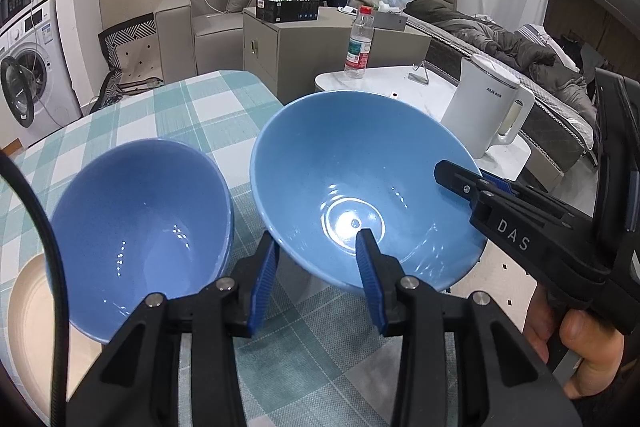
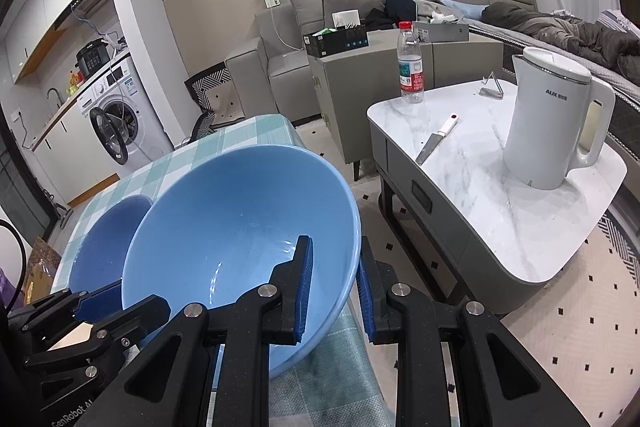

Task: Organize plates and bowls
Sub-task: 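Lift the held bowls and carry them over the other blue bowls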

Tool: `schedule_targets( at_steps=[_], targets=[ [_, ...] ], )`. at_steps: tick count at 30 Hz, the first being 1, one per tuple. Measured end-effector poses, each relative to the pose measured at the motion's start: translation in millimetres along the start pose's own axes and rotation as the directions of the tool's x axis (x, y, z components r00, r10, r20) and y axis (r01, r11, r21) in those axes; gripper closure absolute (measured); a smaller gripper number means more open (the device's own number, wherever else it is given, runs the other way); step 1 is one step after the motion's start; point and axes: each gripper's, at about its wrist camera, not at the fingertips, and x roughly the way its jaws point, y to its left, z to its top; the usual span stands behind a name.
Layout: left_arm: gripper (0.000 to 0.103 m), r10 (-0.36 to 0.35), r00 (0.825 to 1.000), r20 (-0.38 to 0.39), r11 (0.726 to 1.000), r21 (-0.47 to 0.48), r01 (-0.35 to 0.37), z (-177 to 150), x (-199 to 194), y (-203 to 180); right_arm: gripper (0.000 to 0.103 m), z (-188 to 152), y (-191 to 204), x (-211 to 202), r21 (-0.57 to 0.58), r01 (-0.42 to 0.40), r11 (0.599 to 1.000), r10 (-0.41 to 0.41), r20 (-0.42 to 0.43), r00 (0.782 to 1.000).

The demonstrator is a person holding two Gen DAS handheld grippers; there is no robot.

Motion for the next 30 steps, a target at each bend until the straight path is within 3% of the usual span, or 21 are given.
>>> schedule_targets(
  at_steps=[13,30],
  targets=[
    [0.064,0.002,0.998,0.059,1.000,0.018,-0.003,9.6,-24.7,-1.6,0.082,8.2,8.2,-40.0,-0.013,0.000,1.000,0.001,0.085,0.996],
    [0.064,0.039,0.990,0.133,0.999,0.003,-0.040,13.1,-54.3,14.2,0.082,12.1,37.7,-55.3,-0.047,-0.015,0.999,0.022,0.134,0.991]
  ],
)
